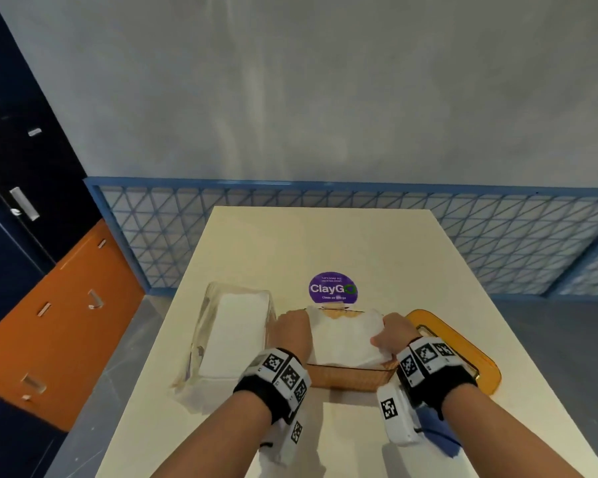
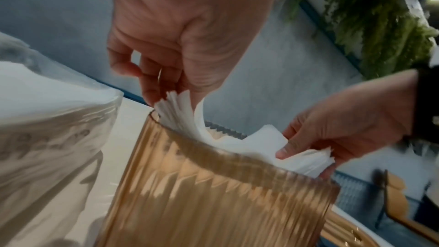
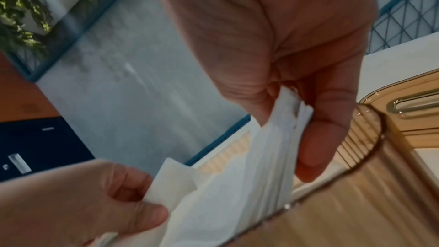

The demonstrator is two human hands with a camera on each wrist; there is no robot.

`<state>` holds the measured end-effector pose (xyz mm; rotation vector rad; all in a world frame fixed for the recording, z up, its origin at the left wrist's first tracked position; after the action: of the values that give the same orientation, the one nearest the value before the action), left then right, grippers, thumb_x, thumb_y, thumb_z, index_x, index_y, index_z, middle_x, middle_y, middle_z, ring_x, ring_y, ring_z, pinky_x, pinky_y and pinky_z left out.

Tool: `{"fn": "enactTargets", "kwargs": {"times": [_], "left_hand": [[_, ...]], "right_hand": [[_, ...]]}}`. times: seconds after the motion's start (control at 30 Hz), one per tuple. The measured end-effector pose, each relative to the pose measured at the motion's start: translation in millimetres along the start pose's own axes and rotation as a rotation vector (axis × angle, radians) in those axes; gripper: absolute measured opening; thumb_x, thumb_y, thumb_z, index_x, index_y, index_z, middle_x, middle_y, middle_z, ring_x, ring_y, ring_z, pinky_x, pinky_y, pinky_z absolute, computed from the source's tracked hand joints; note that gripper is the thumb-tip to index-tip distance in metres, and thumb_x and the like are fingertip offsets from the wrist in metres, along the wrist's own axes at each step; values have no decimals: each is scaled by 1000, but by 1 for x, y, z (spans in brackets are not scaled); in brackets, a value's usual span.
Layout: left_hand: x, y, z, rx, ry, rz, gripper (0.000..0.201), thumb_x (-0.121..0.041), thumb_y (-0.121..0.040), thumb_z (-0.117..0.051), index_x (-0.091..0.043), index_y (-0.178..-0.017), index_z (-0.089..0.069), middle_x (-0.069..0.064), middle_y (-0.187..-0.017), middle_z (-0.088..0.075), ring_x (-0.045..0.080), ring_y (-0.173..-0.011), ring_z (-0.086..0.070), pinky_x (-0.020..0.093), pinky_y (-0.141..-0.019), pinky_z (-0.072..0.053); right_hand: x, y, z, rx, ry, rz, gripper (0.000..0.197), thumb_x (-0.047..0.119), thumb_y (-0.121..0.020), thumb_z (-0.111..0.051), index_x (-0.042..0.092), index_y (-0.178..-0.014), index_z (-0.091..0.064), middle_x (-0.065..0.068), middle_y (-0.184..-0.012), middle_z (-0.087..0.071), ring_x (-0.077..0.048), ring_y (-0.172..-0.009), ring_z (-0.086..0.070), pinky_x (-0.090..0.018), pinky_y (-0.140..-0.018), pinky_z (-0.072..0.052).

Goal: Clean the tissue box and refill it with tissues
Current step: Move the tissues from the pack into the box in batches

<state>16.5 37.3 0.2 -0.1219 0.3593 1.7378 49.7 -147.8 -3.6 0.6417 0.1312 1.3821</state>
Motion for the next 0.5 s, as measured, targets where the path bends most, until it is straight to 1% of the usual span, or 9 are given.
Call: {"fn": "enactTargets", "kwargs": {"times": [0.1, 0.13, 0.17, 0.27, 0.37, 0.5], "left_hand": [[-8, -4, -9, 22, -203, -57, 30, -2, -95, -39, -6, -119, -56, 11, -124, -61, 27, -120, -53, 36, -102, -39], [-10, -3, -10, 29, -261, -61, 30, -1, -95, -39, -6, -119, -56, 11, -124, -60, 27, -121, -52, 38, -104, -38], [-11, -3, -11, 36, -307, -62, 29, 0, -94, -40, -7, -117, -56, 10, -123, -60, 27, -122, -50, 38, -105, -37], [-12, -3, -18, 42, -375, -67, 28, 0, -92, -42, -10, -113, -58, 8, -119, -62, 27, -120, -47, 38, -102, -35], [-12, -2, -22, 46, -392, -54, 28, 0, -91, -43, -11, -112, -57, 7, -118, -62, 25, -118, -47, 36, -100, -35], [-15, -1, -25, 4, -357, -50, 27, -1, -90, -46, -12, -114, -54, 6, -118, -59, 25, -117, -47, 37, -99, -36]], "right_hand": [[5, 1, -1, -54, 55, 6, 35, 16, -95, -49, 1, -125, -53, -13, -132, -57, -27, -122, -55, -28, -94, -46], [5, 1, -3, -58, 69, 18, 35, 15, -96, -46, 1, -128, -51, -13, -134, -55, -27, -125, -53, -29, -99, -44], [5, 1, -6, -59, 73, 18, 35, 15, -97, -44, 2, -129, -50, -12, -136, -54, -26, -126, -52, -29, -101, -43], [4, -1, -12, -59, 74, 9, 34, 14, -97, -44, 1, -128, -51, -14, -134, -55, -27, -124, -53, -29, -100, -43], [8, -1, -10, -39, 94, 14, 32, 12, -98, -42, -2, -126, -52, -15, -134, -55, -26, -125, -52, -28, -102, -41], [11, -3, -14, -9, 218, 56, 33, 11, -97, -46, -3, -126, -52, -15, -135, -54, -26, -125, -53, -27, -100, -42]]}}
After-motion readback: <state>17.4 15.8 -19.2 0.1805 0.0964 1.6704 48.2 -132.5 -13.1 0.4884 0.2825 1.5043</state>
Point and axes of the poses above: each hand's wrist, its own y-axis away from the middle knuckle, its own z-axis out of the back of the hand, x = y × z, the point moved 5 cm from there along -y, towards the middle knuckle
